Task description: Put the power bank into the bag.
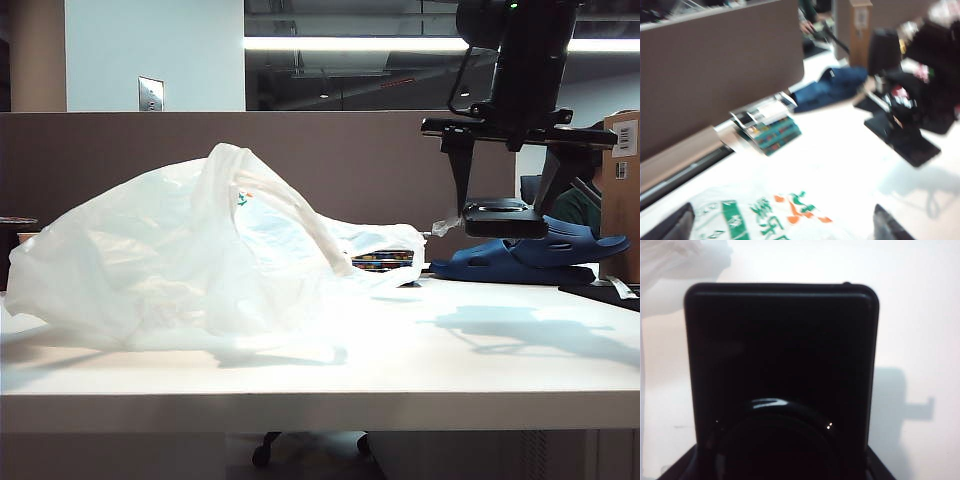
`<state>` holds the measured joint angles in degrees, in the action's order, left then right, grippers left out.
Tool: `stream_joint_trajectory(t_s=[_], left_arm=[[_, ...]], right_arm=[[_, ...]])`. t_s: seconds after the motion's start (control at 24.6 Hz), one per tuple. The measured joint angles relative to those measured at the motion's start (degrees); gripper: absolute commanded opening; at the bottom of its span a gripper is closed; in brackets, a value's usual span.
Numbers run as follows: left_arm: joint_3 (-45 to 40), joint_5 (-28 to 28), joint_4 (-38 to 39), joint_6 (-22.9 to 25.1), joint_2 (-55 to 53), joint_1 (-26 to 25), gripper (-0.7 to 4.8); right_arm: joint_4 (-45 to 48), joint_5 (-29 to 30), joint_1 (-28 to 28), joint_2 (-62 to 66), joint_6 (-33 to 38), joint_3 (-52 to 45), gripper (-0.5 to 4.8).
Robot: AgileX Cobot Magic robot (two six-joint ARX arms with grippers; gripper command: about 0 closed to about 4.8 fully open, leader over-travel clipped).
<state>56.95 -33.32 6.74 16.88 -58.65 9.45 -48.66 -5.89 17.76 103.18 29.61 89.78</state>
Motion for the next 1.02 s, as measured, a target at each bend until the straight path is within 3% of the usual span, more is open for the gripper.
stream_joint_trajectory(t_s=[0.12,0.49,0.61,1.02], left_arm=[[3.41,3.61,0.02,3.48,-6.73,4.59,4.79],[6.73,14.43,0.15,5.88,-18.23,14.86,4.79],[6.73,21.27,0.42,9.79,-22.51,19.19,4.79],[6.73,36.13,0.46,18.34,-28.37,27.54,4.79]], right_arm=[[0.42,0.09,-0.02,0.00,-0.22,0.00,2.60],[1.29,0.13,-0.09,0.00,-1.05,0.00,2.60],[1.27,0.17,-0.09,0.00,-1.11,0.00,2.60],[1.60,0.90,-0.11,0.00,-1.20,0.00,2.60]])
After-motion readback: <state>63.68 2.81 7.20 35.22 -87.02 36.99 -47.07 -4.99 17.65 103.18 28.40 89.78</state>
